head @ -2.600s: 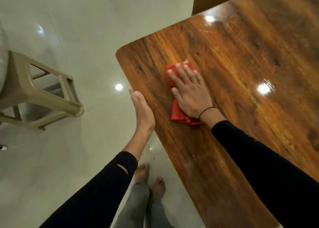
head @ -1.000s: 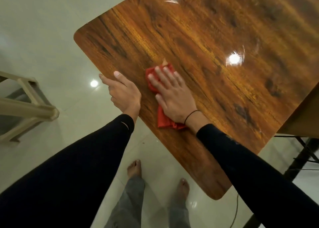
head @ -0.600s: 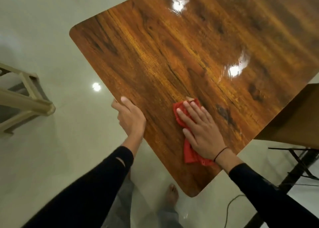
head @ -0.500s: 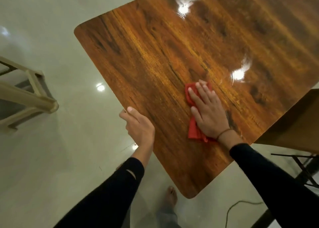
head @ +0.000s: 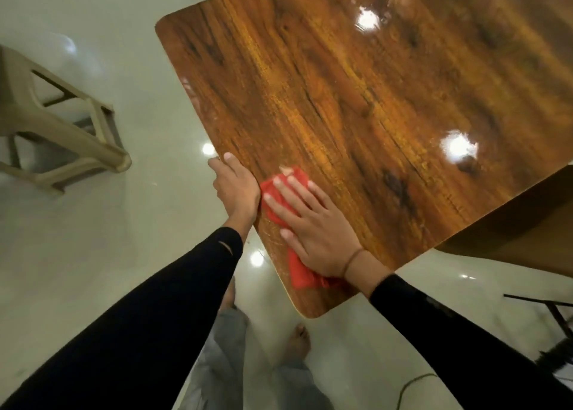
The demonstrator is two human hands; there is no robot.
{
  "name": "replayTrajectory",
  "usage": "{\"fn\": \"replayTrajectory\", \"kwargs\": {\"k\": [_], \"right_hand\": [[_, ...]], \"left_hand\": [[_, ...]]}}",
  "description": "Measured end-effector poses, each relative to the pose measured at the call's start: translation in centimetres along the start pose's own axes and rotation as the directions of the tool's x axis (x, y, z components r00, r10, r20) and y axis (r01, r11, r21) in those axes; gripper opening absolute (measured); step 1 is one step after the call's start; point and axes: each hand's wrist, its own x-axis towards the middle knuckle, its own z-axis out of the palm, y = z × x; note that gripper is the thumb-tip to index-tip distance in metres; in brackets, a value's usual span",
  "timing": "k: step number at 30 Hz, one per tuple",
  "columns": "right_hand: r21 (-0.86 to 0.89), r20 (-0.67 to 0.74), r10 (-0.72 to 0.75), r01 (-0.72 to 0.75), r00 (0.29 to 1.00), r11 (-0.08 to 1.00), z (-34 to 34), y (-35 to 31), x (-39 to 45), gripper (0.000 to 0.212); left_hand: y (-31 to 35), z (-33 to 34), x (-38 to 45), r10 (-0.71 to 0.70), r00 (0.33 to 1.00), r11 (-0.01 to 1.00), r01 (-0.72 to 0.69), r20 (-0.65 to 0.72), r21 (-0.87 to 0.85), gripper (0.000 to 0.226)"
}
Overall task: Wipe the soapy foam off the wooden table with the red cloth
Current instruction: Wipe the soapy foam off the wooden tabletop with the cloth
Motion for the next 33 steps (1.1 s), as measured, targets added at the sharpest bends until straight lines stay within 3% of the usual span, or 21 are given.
{"fn": "replayTrajectory", "kwargs": {"k": [3, 5, 10, 15, 18, 20, 22, 26, 33], "right_hand": [[0.005, 0.048, -0.086, 0.086, 0.995, 0.996, 0.5, 1.3, -4.5, 0.069], [0.000, 0.074, -0.069, 0.069, 0.995, 0.998, 0.1, 3.3, -5.1, 0.068], [0.020, 0.015, 0.193, -0.193, 0.981, 0.981, -1.4, 8.9, -2.0, 0.066], [0.058, -0.107, 0.553, -0.551, 0.826, 0.833, -1.0, 5.5, 3.2, 0.068], [0.086, -0.160, 0.651, -0.647, 0.742, 0.758, 0.2, -0.7, 3.8, 0.069], [0.084, -0.153, 0.639, -0.635, 0.754, 0.768, 1.2, -4.8, 3.0, 0.069], [0.082, -0.132, 0.552, -0.545, 0.824, 0.834, 2.1, -7.5, 1.0, 0.069], [0.059, -0.086, 0.394, -0.390, 0.915, 0.919, 2.9, -6.8, -5.5, 0.068], [0.029, -0.091, 0.517, -0.516, 0.851, 0.856, 0.4, 3.4, -7.9, 0.069]], "left_hand": [[0.2, -0.2, -0.2, 0.025, 1.000, 0.999, -0.025, 0.003, 0.038, 0.042], [0.3, -0.2, -0.1, 0.028, 1.000, 0.998, -0.028, 0.004, 0.055, 0.042], [0.1, -0.1, 0.0, 0.040, 0.999, 0.997, -0.040, -0.004, 0.063, 0.028], [0.4, -0.4, -0.1, 0.031, 0.999, 0.999, -0.032, 0.029, 0.035, 0.026], [0.4, -0.6, 0.0, 0.037, 0.999, 0.999, -0.037, 0.035, 0.004, 0.022], [0.3, -0.5, 0.0, 0.036, 0.999, 0.999, -0.036, 0.030, -0.001, 0.024], [0.4, -0.3, -0.2, 0.036, 0.999, 0.999, -0.036, 0.021, 0.010, 0.026], [0.5, -0.2, -0.1, 0.024, 0.999, 0.999, -0.024, 0.021, 0.027, 0.035], [-0.1, -0.1, 0.0, 0.051, 0.998, 0.998, -0.052, 0.022, 0.029, 0.028]]}}
